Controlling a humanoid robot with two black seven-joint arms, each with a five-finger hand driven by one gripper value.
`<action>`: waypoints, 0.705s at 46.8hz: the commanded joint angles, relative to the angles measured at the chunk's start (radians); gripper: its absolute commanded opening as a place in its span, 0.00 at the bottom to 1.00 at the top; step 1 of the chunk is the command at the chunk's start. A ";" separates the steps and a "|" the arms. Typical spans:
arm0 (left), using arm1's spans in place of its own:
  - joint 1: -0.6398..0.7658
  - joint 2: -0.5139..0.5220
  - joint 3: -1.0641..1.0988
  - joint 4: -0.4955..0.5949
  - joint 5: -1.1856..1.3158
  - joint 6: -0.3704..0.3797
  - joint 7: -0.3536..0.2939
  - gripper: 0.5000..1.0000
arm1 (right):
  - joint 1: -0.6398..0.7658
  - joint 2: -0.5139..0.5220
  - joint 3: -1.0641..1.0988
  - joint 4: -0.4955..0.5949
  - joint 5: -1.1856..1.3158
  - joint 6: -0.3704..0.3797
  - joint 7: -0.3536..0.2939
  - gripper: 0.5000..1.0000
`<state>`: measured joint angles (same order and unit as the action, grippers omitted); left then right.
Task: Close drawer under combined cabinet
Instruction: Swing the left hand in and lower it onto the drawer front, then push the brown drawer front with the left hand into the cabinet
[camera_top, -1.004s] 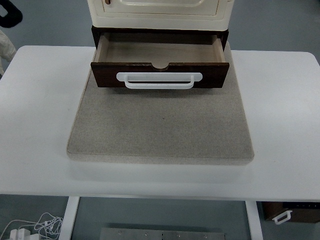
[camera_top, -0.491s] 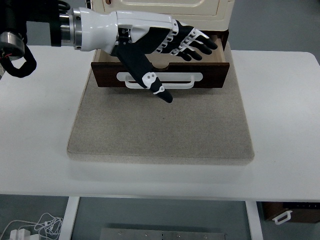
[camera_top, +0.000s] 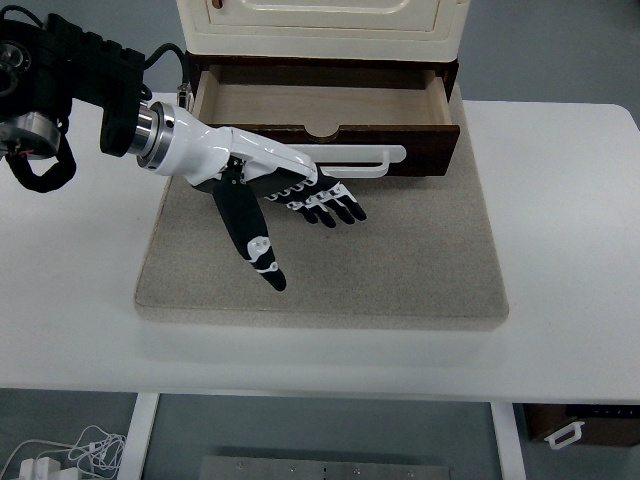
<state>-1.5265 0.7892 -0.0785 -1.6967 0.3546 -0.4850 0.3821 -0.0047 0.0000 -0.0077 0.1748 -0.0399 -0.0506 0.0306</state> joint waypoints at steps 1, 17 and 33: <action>0.000 -0.044 0.006 0.005 0.006 0.005 0.041 1.00 | 0.000 0.000 0.000 0.000 0.000 0.000 0.000 0.90; -0.014 -0.146 0.026 0.104 0.009 0.002 0.167 1.00 | 0.000 0.000 0.000 0.000 0.000 0.000 0.000 0.90; -0.038 -0.209 0.063 0.127 0.007 0.039 0.211 1.00 | 0.000 0.000 0.000 0.000 0.000 0.000 0.000 0.90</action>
<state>-1.5628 0.5876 -0.0176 -1.5714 0.3633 -0.4627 0.5869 -0.0046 0.0000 -0.0077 0.1749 -0.0399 -0.0506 0.0307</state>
